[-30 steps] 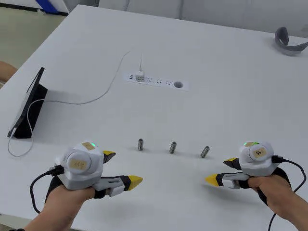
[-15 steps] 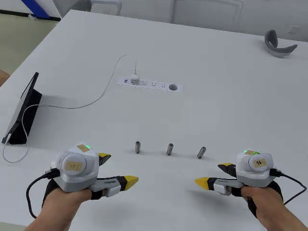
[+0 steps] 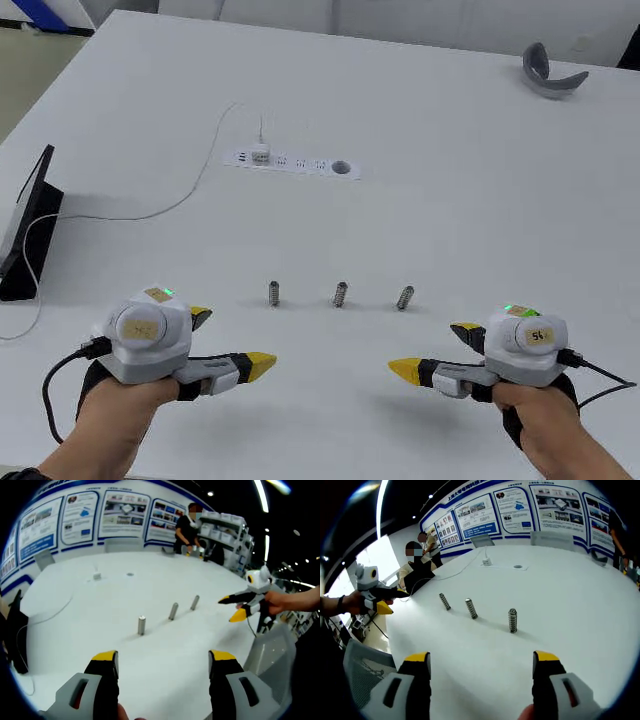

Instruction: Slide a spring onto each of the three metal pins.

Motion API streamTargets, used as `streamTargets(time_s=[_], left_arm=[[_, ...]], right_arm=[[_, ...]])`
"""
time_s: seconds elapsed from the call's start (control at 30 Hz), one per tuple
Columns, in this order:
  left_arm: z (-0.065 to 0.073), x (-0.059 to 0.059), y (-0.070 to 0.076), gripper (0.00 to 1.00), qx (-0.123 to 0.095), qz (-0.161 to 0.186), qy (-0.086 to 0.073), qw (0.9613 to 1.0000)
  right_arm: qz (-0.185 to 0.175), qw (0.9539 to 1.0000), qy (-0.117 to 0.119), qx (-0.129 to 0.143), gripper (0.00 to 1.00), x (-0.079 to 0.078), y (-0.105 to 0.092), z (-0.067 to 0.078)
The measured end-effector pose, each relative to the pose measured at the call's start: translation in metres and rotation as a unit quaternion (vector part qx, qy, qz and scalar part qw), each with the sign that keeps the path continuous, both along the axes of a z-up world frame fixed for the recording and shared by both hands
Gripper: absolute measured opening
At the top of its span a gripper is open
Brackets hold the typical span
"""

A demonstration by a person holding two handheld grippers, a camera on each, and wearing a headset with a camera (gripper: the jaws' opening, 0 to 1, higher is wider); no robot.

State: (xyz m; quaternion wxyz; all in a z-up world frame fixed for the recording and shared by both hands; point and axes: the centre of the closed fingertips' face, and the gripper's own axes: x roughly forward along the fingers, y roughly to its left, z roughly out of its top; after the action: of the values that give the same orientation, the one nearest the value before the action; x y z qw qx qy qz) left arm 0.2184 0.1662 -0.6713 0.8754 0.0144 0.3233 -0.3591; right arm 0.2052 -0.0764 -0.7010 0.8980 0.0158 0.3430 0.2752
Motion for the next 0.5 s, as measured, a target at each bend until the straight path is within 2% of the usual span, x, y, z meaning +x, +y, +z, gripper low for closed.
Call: streamTargets(time_s=[0.3,0.5], left_arm=[[0.0,0.007,0.005,0.78,-0.003,0.006,-0.001,1.0],[0.0,0.009,0.006,0.8,-0.001,0.002,-0.002,1.0]], right_arm=[[-0.001,0.9997,-0.026,-0.002,0.89,-0.002,0.006,0.02],[-0.008,0.9995,-0.029,-0.001,0.9,-0.002,0.007,0.021]])
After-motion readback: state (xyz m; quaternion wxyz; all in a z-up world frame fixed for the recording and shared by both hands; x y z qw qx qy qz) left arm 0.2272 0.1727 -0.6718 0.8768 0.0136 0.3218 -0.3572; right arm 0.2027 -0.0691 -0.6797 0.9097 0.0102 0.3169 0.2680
